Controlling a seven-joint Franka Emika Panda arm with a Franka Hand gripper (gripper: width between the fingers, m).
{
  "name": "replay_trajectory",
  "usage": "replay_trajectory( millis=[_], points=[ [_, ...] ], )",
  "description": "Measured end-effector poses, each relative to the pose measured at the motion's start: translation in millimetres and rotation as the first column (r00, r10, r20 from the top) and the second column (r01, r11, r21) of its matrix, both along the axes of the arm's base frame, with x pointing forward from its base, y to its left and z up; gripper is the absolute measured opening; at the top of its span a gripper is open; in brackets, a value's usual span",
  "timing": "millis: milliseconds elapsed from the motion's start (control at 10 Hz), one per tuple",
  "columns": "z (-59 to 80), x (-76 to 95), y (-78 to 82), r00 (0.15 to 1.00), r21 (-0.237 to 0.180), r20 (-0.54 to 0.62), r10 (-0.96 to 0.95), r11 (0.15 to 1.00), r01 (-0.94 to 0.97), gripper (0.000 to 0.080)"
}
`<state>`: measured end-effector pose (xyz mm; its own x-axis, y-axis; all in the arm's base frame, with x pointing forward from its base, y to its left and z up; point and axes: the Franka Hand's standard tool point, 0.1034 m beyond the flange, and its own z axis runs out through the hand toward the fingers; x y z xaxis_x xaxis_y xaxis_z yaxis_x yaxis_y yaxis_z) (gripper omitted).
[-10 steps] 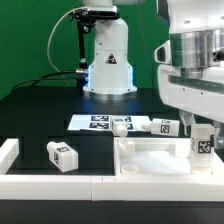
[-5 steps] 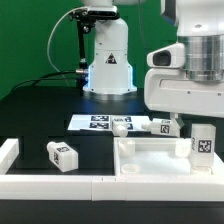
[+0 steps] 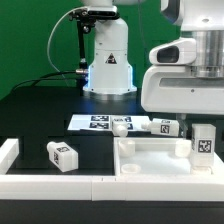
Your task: Assemble one leg
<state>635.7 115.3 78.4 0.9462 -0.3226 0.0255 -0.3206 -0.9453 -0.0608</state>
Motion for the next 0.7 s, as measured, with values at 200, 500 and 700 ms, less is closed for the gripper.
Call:
replay_trajectory(
  millis=[200,500,700],
  points=[
    [-0.3,-0.2,-0.1,0.989,0.008,-0.008,-0.146,0.989,0.146,0.0285],
    [-0.9,3.0,-3.2,0.927,0.015,-0.025,-0.374,0.927,0.374,0.0285],
    [-2.0,4.3,-2.6,0.764,0.042,-0.049,-0.643,0.763,0.645,0.0285]
  ],
)
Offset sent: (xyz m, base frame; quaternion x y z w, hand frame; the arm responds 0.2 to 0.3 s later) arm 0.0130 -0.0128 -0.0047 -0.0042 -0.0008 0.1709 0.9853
